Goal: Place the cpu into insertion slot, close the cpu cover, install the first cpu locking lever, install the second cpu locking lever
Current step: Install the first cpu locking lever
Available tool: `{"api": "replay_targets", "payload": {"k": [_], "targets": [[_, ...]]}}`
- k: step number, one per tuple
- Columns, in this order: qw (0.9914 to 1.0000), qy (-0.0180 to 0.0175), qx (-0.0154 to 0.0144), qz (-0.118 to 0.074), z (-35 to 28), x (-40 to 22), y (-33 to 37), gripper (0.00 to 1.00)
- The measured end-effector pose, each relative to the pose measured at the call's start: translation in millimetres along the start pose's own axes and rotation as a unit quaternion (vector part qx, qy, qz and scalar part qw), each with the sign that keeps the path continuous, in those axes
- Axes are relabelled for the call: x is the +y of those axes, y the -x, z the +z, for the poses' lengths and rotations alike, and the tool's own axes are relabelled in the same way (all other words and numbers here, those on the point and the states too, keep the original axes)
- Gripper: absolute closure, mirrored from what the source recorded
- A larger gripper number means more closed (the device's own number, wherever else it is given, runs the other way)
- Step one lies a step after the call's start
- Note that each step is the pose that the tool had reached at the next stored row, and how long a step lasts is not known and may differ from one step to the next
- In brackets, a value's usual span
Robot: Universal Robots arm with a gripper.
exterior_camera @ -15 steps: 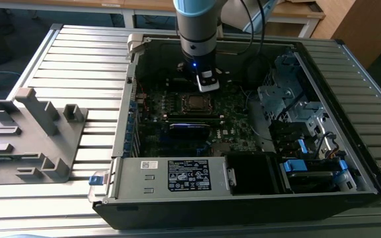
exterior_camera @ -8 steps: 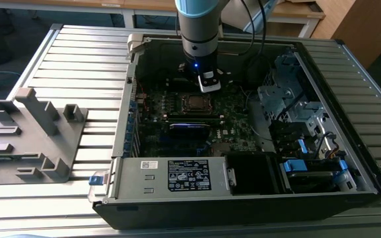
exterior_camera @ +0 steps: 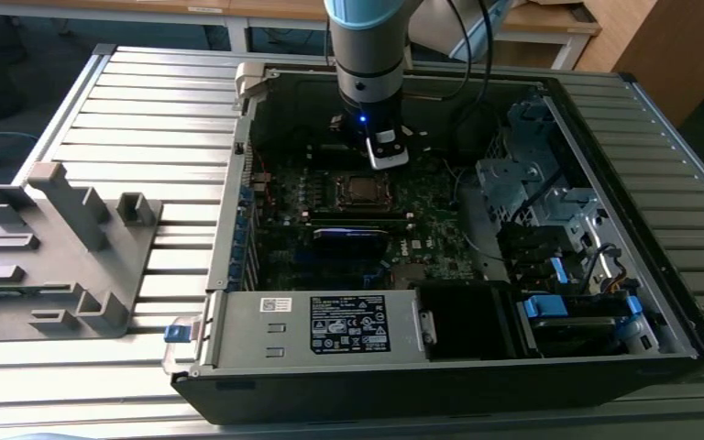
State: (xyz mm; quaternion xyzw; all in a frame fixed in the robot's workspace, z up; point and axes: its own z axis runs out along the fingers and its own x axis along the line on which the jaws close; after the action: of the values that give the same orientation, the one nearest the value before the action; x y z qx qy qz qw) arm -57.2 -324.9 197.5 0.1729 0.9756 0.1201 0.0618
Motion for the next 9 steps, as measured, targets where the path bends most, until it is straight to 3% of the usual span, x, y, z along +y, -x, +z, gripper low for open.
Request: {"api": "replay_targets", "payload": {"k": [4,9], "targets": [[0.99999,0.0042,0.0014,0.001,-0.1,-0.1,-0.2,0.90],[0.99998,0.0057,0.0006,0.001,0.2,-0.3,-0.5,0.90]]}}
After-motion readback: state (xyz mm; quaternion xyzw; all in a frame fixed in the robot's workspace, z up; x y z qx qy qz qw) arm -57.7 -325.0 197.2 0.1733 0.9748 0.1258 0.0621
